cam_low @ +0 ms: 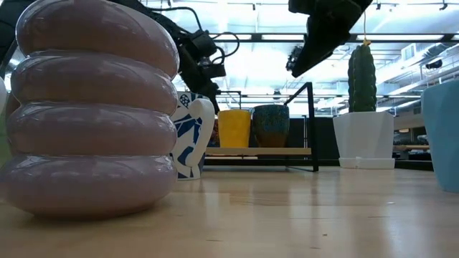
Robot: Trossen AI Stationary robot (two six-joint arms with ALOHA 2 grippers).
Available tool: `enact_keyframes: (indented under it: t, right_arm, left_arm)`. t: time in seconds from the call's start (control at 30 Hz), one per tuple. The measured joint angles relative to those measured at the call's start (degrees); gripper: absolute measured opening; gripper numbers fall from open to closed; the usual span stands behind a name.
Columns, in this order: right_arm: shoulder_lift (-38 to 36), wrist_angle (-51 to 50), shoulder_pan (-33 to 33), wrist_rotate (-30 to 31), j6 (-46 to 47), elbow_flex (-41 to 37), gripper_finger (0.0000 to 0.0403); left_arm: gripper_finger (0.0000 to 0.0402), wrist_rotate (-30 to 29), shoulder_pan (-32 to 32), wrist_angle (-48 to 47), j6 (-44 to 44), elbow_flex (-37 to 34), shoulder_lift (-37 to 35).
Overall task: Place coffee mugs
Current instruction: Put the yellow mug on the shelf
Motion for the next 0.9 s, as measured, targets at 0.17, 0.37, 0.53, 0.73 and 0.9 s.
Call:
enact_keyframes:
  t: [0.17,0.37,0.53,0.73,0.9]
  right_arm:
    - [0.0,0.39,0.0,0.02,-0.56,-0.7,0.0183]
    - [0.0,1.58,0.02,0.02,-1.79,-0.7,0.0183]
    - [0.0,1.79,0.02,0.02,-2.32,-0.7,0.0183]
    - [0.0,2.26,0.58,0.01,-2.1,-0.7,0.0183]
    - [0.0,2.32,1.25,0.0,-2.1,-0.7,0.0183]
  left_arm:
    - [0.0016,0.39,-0.13,-9.1,2.35,0.02,-1.2]
    - [0.0016,10.1,-1.41,-15.48,2.32,-0.04,-0.67]
    - [0.0016,10.02,-3.81,-13.51,2.35,-0.04,-0.69]
    - [0.0016,4.87,-5.65,-9.53,2.1,-0.02,-0.69]
    - [0.0016,3.97,-5.92,-9.34,2.1,-0.02,-0.67]
